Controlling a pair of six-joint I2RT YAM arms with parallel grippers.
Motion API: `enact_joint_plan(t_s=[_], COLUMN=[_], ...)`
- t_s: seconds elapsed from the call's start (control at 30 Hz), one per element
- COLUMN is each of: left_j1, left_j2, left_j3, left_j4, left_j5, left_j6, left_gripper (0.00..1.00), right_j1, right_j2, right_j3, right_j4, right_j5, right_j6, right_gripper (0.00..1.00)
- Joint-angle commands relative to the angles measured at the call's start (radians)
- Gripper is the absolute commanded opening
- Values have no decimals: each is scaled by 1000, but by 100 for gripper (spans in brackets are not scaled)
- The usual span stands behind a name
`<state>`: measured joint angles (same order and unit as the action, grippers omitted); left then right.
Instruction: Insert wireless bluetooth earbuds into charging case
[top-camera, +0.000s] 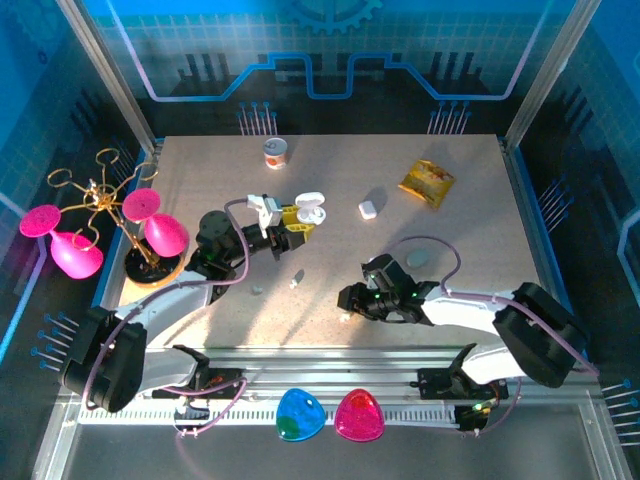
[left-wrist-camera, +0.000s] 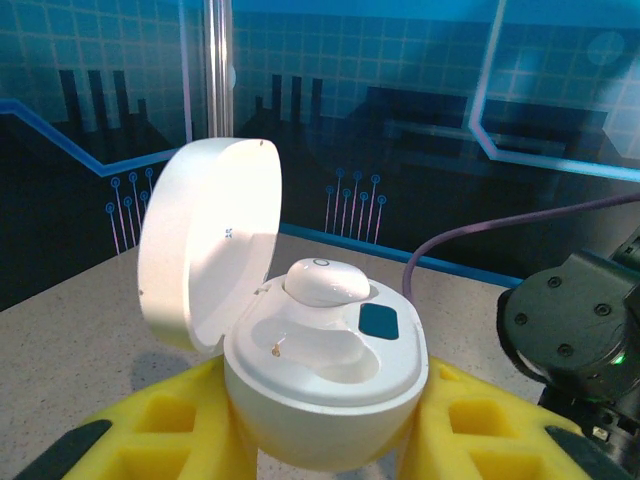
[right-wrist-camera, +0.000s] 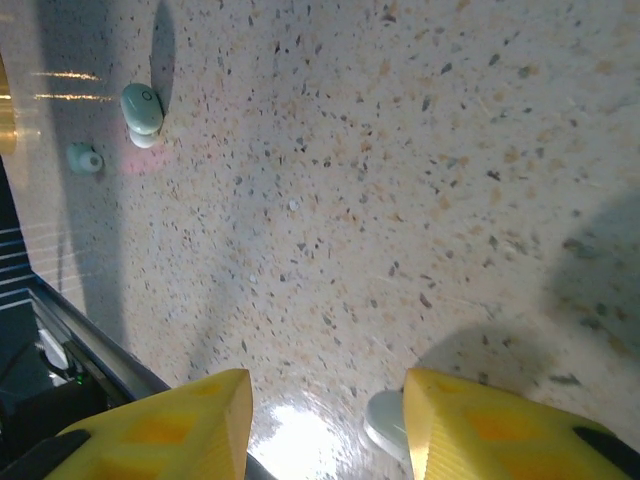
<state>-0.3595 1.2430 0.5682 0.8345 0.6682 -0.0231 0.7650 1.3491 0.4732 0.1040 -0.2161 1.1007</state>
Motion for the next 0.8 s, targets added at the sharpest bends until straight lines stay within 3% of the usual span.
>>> enact_joint_plan(t_s=[0.0, 0.33, 0.77], left_j1=[7, 8, 8], left_j2=[-13, -17, -19], left_j3=[-14, -16, -14], left_j4=[19, 21, 19], left_j5=[-7, -10, -4], left_j6=[16, 12, 3], left_gripper=[24, 24, 24], right_j1=[9, 27, 26], right_j2=[-56, -11, 100], right_j3=[19, 49, 142], right_j4=[-100, -138, -199], right_j5=[56, 14, -46], right_j6=[-65, -98, -258], right_gripper=[41, 42, 43])
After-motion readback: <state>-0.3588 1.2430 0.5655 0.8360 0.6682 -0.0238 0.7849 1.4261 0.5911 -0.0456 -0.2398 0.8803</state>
